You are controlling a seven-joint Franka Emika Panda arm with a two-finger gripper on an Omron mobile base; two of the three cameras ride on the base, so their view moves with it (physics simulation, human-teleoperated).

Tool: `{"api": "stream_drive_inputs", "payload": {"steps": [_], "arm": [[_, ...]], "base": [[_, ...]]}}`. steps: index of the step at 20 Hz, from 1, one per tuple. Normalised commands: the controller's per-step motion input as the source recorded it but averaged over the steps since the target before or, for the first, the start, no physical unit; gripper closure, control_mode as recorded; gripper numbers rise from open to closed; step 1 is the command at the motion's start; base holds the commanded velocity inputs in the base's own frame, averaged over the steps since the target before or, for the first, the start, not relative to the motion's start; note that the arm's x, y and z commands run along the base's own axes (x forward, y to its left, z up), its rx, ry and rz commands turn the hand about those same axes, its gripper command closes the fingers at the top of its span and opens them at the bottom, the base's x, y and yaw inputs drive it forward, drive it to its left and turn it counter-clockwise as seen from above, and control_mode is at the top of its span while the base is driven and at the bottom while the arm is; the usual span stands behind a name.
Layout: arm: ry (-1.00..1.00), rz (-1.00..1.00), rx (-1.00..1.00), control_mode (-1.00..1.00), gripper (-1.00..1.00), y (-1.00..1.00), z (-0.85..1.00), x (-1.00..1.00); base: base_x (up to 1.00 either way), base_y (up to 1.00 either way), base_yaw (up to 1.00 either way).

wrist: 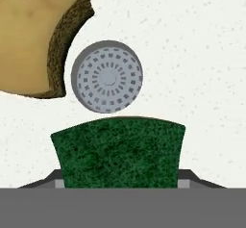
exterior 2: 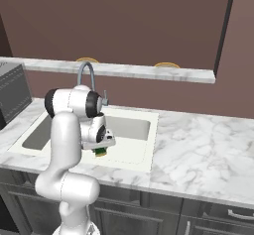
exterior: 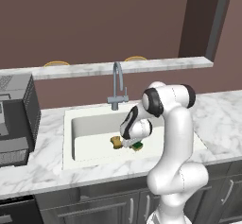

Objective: Pick up the sponge and sponge from the sink, and place them back in the cabinet, and close the cabinet doors.

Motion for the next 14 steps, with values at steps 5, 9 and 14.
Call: {"api": "stream_drive_inputs", "payload": {"steps": [5,9,14], "arm": [[-0.01,-0.01,0.0,-1.0,1.0,0.0,0.91,0.0],[0.0,-0.03,0.0,-1.0,1.0,0.0,0.98,-0.15],[0.0,-0.07,0.0,-1.0,1.0,0.0,0.9,-0.23]], "base": [[0.0,0.0,0.0],[0.0,0.0,0.0],[0.0,0.0,0.0]]}}
